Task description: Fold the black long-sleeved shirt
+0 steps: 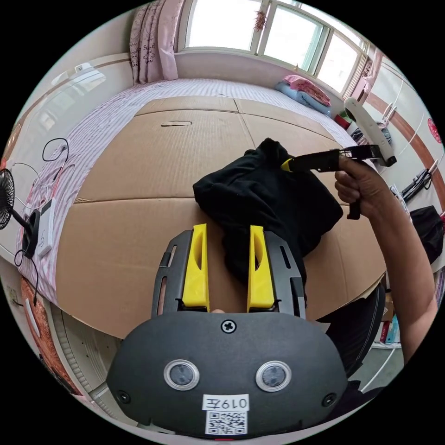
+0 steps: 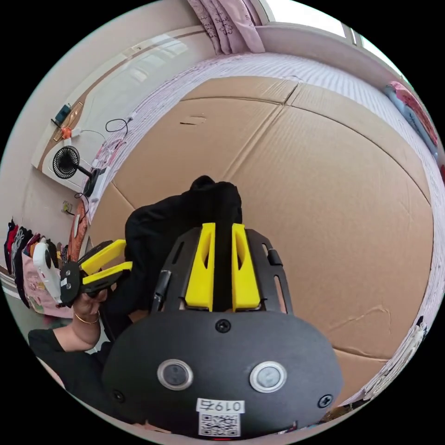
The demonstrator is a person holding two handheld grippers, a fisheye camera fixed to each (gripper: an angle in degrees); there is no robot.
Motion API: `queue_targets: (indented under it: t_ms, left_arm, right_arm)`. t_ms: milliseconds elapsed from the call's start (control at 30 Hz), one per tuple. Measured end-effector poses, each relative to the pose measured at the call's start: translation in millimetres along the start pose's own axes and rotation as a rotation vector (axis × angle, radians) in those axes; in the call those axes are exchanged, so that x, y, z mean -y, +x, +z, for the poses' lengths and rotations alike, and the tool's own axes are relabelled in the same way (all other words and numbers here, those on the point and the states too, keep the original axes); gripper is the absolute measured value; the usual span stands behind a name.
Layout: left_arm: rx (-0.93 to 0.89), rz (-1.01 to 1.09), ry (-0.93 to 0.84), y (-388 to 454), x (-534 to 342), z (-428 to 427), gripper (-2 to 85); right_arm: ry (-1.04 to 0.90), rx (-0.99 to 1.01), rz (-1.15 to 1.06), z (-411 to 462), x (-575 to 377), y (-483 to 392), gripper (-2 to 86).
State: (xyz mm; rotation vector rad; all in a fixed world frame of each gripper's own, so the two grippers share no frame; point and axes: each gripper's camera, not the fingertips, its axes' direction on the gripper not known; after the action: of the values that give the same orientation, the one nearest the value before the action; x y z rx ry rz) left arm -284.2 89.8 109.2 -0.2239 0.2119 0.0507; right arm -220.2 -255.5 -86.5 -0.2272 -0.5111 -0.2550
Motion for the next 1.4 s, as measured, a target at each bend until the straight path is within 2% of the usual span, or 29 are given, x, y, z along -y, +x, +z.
queue_targets:
  t_ms: [233,300,400,467,633,767,833,967,1067,1133,1200,1267,1400]
  left_arm:
    - [0.131,0.237,0.038,47.3,78.6,49.3,12.2]
    - [0.134,0.298,0.056,65.1,100.1,63.6,12.2]
    - [0.137,0.354,0.093,82.5,116.1,65.4,12.3]
    - [0.119,0.316,0.134,70.0,108.9,48.3,12.3]
    - [0.037,0.254,0.120,17.9,64.4,28.8,12.7]
    - [0.008,0.223,0.098,-5.9,22.4,22.3,13.4]
    - [-0.012,0.212,0.103,-9.4,7.1,21.5,13.5]
    - [-0.038,0.151,0.120,-23.2,-19.9,22.3,13.5]
    - [-0.081,0.065,0.156,-51.2,-35.3,13.7,13.6]
    - [-0.084,0.009,0.176,-72.4,-43.3,4.6,13.6]
    - [-0.075,-0.065,0.217,-98.4,-53.0,-9.1,13.6]
    - [-0.031,-0.146,0.256,-130.3,-65.7,-26.1,13.5]
    - [-0.023,-0.156,0.245,-149.4,-73.4,-29.2,13.6]
  right_arm:
    - [0.245,-0.198,0.134,-65.7,-93.9,32.1,2.5]
    - [0.277,-0.281,0.157,-70.6,-114.2,27.5,2.7]
    - [0.228,-0.421,0.248,-51.6,-124.8,34.1,3.7]
    - [0.194,-0.422,0.327,-35.2,-123.3,57.0,4.7]
    - [0.210,-0.204,0.504,-12.1,-121.2,130.4,10.5]
    - [0.209,-0.336,0.499,-2.1,-117.5,135.6,7.4]
    - [0.211,-0.379,0.443,3.5,-116.1,124.4,1.8]
    - [0.253,-0.508,0.301,4.8,-116.3,76.1,-0.1]
    - [0.375,-0.505,0.042,5.1,-122.6,1.7,-0.5]
    - [0.414,-0.282,-0.164,12.1,-131.6,-55.6,-0.6]
    - [0.368,-0.150,-0.271,29.8,-139.5,-93.5,-0.7]
    - [0.289,-0.083,-0.380,57.7,-152.4,-129.1,-0.7]
    - [0.104,0.078,-0.542,118.1,-183.2,-171.5,-0.2]
